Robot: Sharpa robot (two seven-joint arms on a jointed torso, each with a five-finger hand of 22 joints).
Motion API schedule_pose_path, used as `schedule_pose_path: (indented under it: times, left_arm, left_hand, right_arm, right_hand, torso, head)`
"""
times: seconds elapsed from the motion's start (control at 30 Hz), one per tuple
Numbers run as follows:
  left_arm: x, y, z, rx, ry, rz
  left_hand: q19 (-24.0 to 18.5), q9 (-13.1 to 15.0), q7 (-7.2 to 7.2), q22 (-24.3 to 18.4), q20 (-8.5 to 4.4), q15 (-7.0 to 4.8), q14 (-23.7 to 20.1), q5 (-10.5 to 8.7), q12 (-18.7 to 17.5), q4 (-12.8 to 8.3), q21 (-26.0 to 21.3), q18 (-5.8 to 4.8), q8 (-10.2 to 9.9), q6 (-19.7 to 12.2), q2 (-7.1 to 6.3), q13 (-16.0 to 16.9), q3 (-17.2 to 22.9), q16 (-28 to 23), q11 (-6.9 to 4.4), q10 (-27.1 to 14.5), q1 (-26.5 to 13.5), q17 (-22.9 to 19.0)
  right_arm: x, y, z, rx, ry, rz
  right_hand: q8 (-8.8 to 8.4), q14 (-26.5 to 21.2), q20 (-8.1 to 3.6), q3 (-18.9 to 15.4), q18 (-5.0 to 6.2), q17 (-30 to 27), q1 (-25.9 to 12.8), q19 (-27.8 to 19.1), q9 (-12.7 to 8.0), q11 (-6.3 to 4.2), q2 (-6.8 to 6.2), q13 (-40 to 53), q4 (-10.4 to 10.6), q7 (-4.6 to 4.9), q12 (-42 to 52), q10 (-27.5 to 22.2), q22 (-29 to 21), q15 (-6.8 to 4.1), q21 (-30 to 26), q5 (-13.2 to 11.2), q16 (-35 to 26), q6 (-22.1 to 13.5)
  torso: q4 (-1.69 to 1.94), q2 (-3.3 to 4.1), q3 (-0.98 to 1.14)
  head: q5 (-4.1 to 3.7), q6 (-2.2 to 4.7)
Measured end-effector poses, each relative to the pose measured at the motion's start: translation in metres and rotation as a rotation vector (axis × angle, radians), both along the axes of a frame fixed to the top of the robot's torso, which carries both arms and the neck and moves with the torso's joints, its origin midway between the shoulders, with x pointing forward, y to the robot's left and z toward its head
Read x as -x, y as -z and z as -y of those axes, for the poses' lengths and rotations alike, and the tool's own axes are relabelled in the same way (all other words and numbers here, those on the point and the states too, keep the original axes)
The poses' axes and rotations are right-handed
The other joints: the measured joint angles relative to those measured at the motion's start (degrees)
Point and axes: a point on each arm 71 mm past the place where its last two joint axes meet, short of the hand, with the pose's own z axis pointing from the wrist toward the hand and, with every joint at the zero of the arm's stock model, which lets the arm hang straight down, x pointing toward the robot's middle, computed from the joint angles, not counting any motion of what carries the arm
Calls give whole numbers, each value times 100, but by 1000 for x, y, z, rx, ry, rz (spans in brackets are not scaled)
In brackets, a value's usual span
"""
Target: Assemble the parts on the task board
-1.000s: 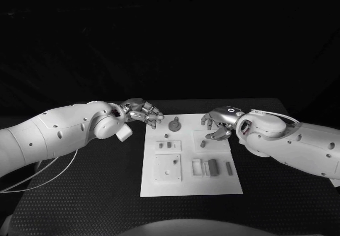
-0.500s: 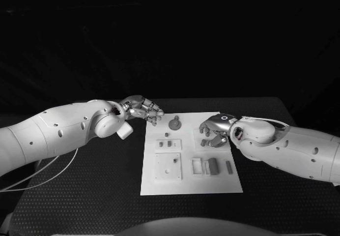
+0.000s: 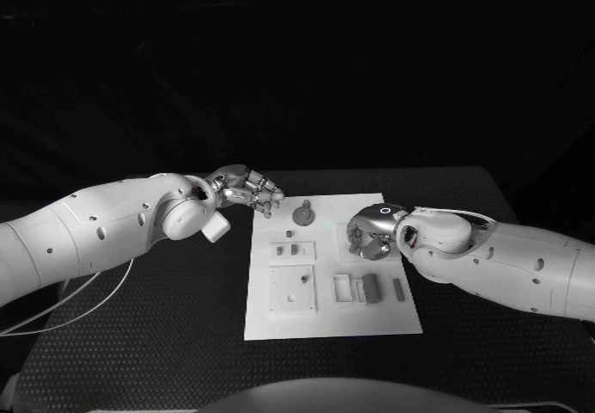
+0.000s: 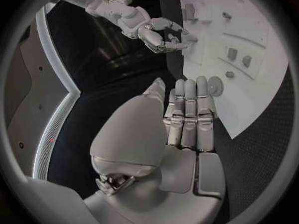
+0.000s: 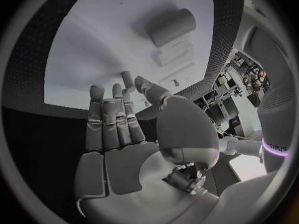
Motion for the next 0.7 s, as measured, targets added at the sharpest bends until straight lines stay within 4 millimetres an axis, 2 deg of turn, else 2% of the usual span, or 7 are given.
schedule_pose_path:
  times: [0.27,0.37,0.7]
  left_arm:
    - [0,0,0,0,1,-1]
    - [0,0,0,-1,1,-1]
    - [0,0,0,-1,2,-3]
  left_hand:
    - [0,0,20,-7,0,0,0,0,0,-1,0,-4,0,-20,-1,-10,32,0,0,0,-47,-6]
    - [0,0,20,-7,0,0,0,0,0,-1,0,-33,0,-20,7,-10,32,0,21,-21,-82,-6]
    - [0,0,20,-19,0,0,0,0,0,-1,0,-36,0,-60,-16,-23,64,0,8,-48,-104,-6]
  right_arm:
    - [0,0,-2,-6,-7,2]
    - [1,0,-3,-6,-8,1]
    - [0,5,-6,-2,-9,-4]
  right_hand:
    - [69,29,0,32,5,-15,-14,20,-20,-70,224,41,-172,-54,0,169,0,-28,1,0,-1,133]
    - [69,29,1,32,5,-16,-14,20,-21,-71,223,41,-172,-66,0,170,0,-28,1,0,0,145]
    - [69,29,2,40,5,-15,-14,20,-29,-71,223,41,-210,-66,0,170,0,-28,-22,0,0,145]
  torso:
    - [-5,-1,3]
    - [-8,-1,3]
    - [-8,-2,4]
  head:
    - [24,-15]
    - [27,-20]
    - [32,-31]
